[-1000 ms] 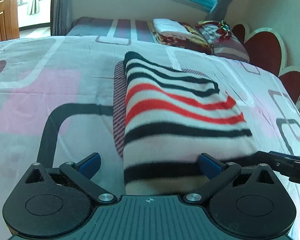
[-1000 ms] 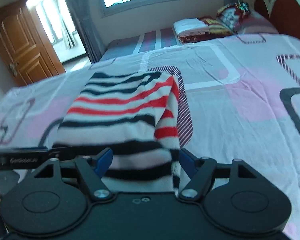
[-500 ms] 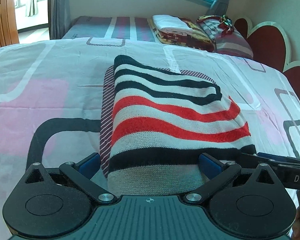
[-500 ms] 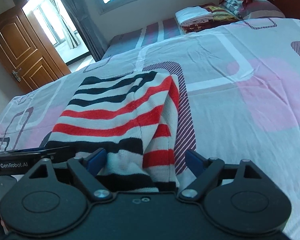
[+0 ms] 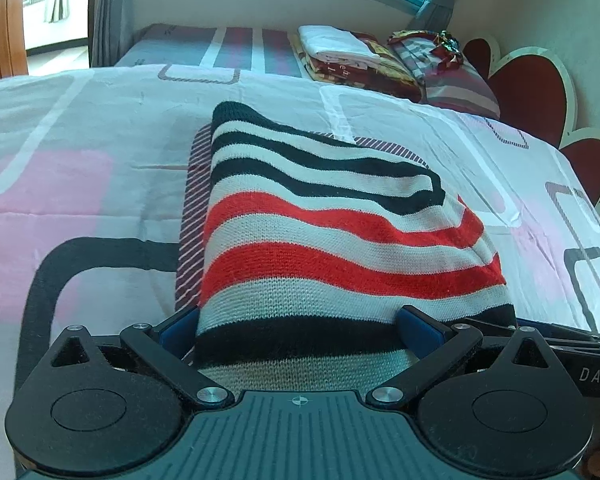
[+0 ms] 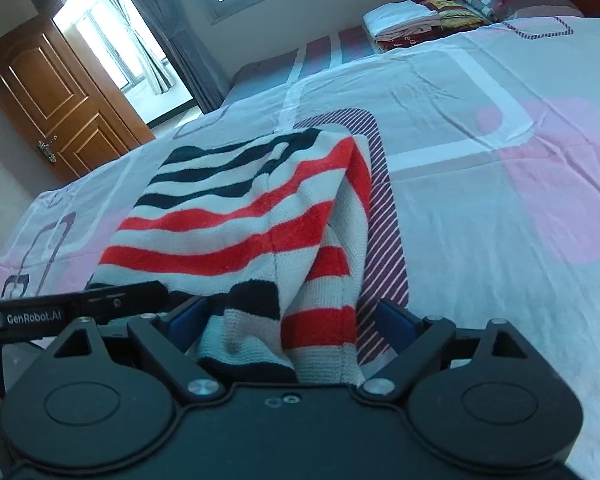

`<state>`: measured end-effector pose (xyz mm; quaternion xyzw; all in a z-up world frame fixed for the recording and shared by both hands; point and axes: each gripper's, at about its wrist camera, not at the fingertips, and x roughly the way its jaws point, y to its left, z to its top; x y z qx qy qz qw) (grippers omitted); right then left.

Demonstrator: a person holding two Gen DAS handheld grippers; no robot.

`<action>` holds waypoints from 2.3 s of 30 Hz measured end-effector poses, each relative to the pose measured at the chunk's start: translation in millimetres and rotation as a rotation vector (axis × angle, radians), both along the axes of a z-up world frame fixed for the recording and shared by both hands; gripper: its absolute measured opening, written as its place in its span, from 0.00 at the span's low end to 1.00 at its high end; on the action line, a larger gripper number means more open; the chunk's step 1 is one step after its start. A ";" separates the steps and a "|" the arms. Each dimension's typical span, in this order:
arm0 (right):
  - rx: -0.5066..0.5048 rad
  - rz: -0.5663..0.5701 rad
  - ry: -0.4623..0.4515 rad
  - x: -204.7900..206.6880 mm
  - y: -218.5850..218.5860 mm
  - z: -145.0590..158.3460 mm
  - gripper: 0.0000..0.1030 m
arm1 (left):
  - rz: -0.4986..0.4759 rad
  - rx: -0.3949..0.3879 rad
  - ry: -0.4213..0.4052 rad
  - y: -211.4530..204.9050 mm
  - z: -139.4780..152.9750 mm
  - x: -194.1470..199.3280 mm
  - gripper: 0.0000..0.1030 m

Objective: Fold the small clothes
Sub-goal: 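Close both tools on the striped strip's end and lift it, then fold the lifted strip end over onto the rest with both tools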

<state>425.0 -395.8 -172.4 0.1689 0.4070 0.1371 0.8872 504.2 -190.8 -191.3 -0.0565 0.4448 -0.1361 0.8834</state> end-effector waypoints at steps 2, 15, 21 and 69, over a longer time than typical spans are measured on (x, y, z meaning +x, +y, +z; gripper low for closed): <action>0.016 -0.005 0.001 2.2 -0.9 -2.3 0.87 | 0.001 -0.010 0.007 -0.6 -2.5 1.8 1.00; -0.018 0.029 -0.014 13.0 7.7 2.3 0.56 | 0.013 -0.043 0.003 1.9 -5.3 3.0 0.89; 0.047 0.011 0.010 18.2 -2.2 -7.2 0.65 | 0.017 -0.052 0.010 2.5 -9.0 6.3 0.88; 0.300 0.039 -0.168 -3.5 266.9 49.2 0.36 | 0.130 -0.060 -0.160 349.6 49.1 -17.0 0.52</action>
